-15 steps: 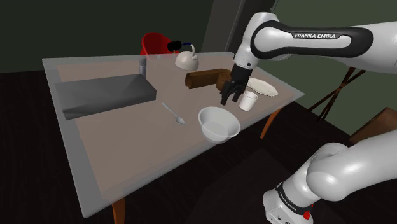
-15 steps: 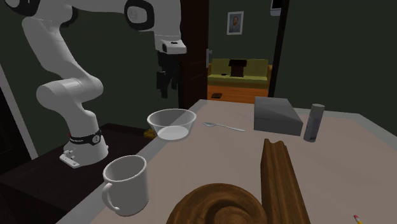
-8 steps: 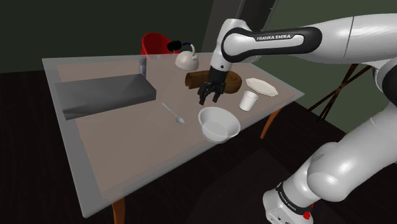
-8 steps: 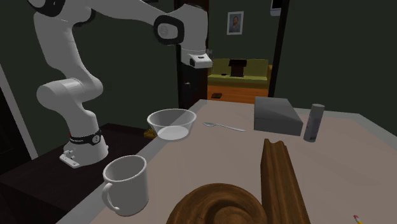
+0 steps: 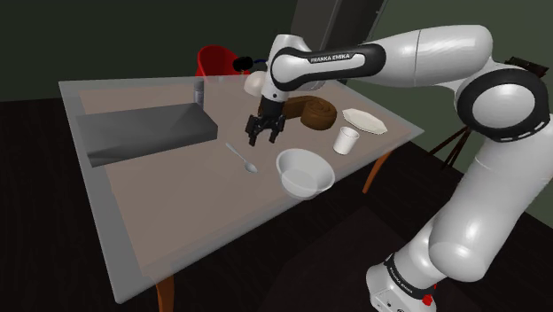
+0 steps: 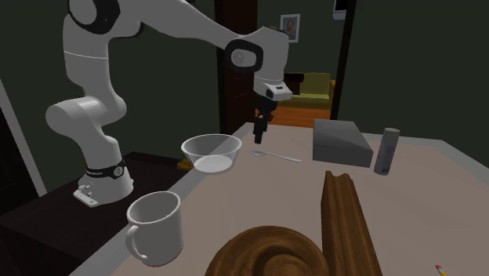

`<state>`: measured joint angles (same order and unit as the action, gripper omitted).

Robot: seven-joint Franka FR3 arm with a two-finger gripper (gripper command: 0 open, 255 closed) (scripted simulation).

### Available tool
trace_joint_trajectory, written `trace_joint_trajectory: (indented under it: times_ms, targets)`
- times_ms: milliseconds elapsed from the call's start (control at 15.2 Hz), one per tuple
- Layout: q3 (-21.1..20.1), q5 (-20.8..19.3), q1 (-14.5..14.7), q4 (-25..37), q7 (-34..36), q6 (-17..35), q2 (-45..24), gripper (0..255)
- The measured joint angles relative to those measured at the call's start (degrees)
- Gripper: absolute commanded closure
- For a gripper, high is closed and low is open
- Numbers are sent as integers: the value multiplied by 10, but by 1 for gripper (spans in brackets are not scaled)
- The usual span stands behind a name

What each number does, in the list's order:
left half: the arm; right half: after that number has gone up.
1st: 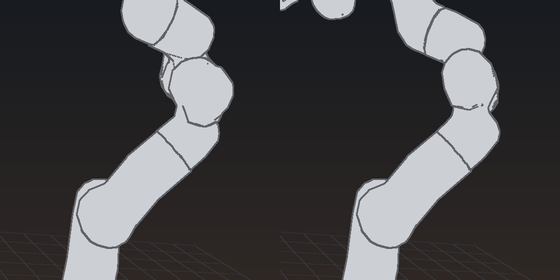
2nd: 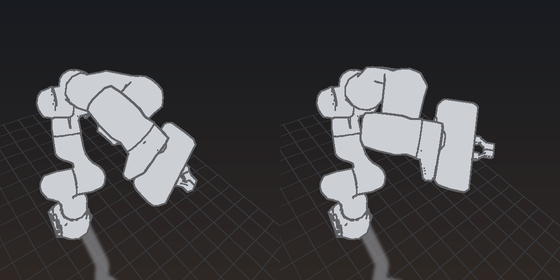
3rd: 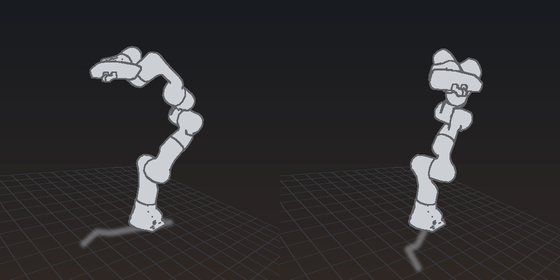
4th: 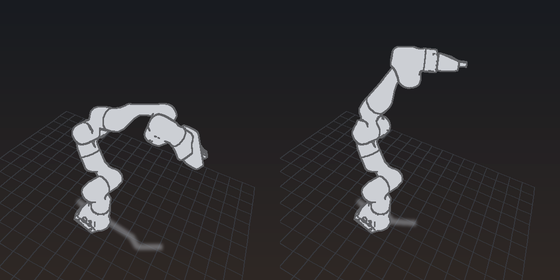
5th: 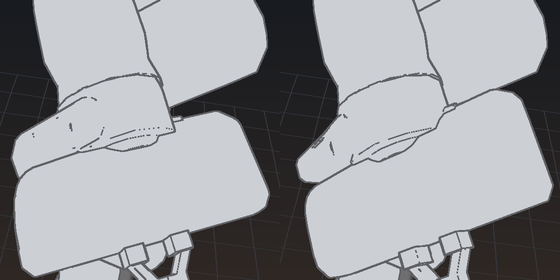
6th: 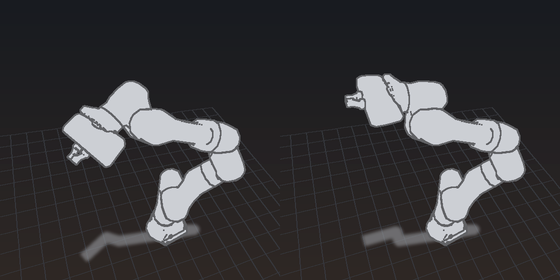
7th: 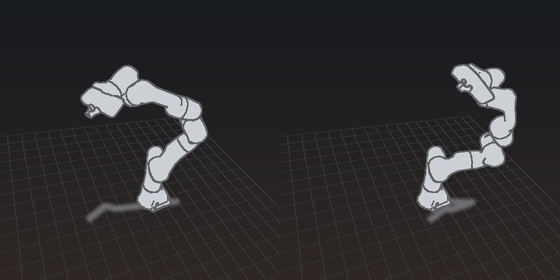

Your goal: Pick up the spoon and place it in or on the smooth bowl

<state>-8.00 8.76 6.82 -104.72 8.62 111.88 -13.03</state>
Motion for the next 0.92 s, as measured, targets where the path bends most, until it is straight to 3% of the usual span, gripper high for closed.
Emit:
trace_joint_trajectory:
  times_ms: [462, 924]
  targets:
    - [-1, -18, 21, 165, 31, -14, -155, 0]
    - [-2, -18, 27, 144, 32, 26, -173, 0]
